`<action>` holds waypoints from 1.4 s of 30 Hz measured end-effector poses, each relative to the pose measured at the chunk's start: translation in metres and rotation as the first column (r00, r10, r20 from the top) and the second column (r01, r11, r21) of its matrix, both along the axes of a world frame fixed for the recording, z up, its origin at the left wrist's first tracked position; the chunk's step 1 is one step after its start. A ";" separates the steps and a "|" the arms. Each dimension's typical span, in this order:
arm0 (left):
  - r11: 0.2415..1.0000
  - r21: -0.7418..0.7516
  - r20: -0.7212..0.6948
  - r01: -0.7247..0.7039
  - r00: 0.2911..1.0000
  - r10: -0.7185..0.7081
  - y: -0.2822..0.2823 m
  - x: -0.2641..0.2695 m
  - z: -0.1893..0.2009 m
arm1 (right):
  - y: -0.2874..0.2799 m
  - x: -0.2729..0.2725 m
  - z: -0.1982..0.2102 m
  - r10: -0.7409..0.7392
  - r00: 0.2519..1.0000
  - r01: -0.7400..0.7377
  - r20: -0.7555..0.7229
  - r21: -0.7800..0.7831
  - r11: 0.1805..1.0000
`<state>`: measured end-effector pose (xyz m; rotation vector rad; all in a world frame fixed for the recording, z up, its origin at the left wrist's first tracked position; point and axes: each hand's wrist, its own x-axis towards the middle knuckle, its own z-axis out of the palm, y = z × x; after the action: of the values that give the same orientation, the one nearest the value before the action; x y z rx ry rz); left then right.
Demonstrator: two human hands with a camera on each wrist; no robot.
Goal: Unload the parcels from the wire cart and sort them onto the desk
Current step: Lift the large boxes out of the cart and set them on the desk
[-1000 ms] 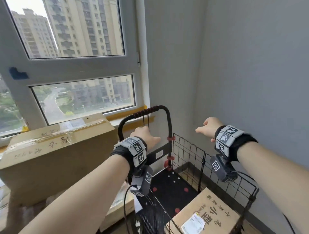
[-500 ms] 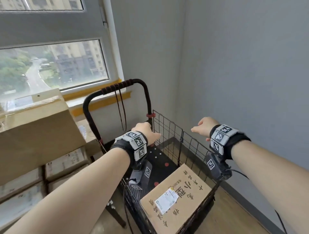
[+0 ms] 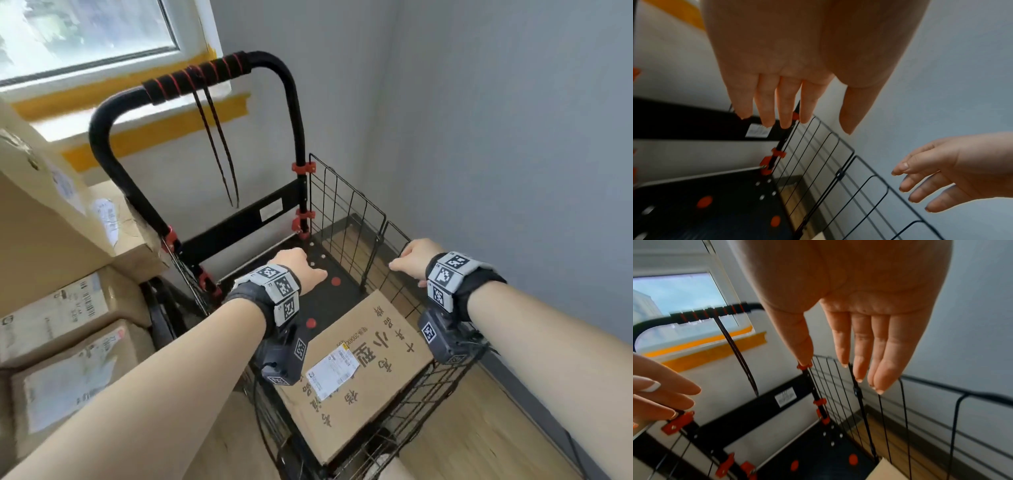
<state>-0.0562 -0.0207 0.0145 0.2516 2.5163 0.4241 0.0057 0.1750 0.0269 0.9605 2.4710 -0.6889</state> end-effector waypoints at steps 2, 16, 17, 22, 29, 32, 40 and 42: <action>0.999 -0.018 0.053 -0.044 0.998 0.045 0.004 -0.003 -0.023 | 0.007 -0.013 -0.024 0.026 0.999 -0.025 0.042 -0.027 0.999; 0.881 -0.293 0.291 -0.372 0.843 0.453 0.019 0.032 -0.178 | 0.061 -0.061 -0.185 0.326 0.869 -0.306 0.371 -0.113 0.945; 0.870 -0.315 0.316 -0.379 0.823 0.472 0.018 0.038 -0.188 | 0.064 -0.061 -0.195 0.339 0.859 -0.320 0.385 -0.115 0.940; 0.822 -0.342 0.393 -0.456 0.725 0.566 0.009 0.067 -0.249 | 0.072 -0.050 -0.244 0.314 0.830 -0.297 0.460 -0.112 0.948; 0.607 -0.400 0.339 -0.687 0.504 0.794 -0.003 0.093 -0.315 | 0.081 -0.036 -0.301 0.210 0.859 -0.163 0.468 -0.139 0.977; 0.533 -0.387 0.350 -0.753 0.415 0.840 -0.009 0.104 -0.336 | 0.082 -0.031 -0.315 0.193 0.864 -0.136 0.465 -0.154 0.979; 0.401 -0.316 0.405 -0.860 0.260 0.877 -0.015 0.121 -0.366 | 0.080 -0.024 -0.328 0.131 0.893 -0.077 0.431 -0.139 0.987; 0.372 -0.306 0.405 -0.876 0.233 0.884 -0.016 0.120 -0.365 | 0.078 -0.023 -0.327 0.122 0.902 -0.065 0.415 -0.148 0.987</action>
<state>0.0637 -0.0368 -0.3507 -1.2677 1.8300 0.7703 -0.0174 0.2533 -0.3005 0.8322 2.0479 -0.5352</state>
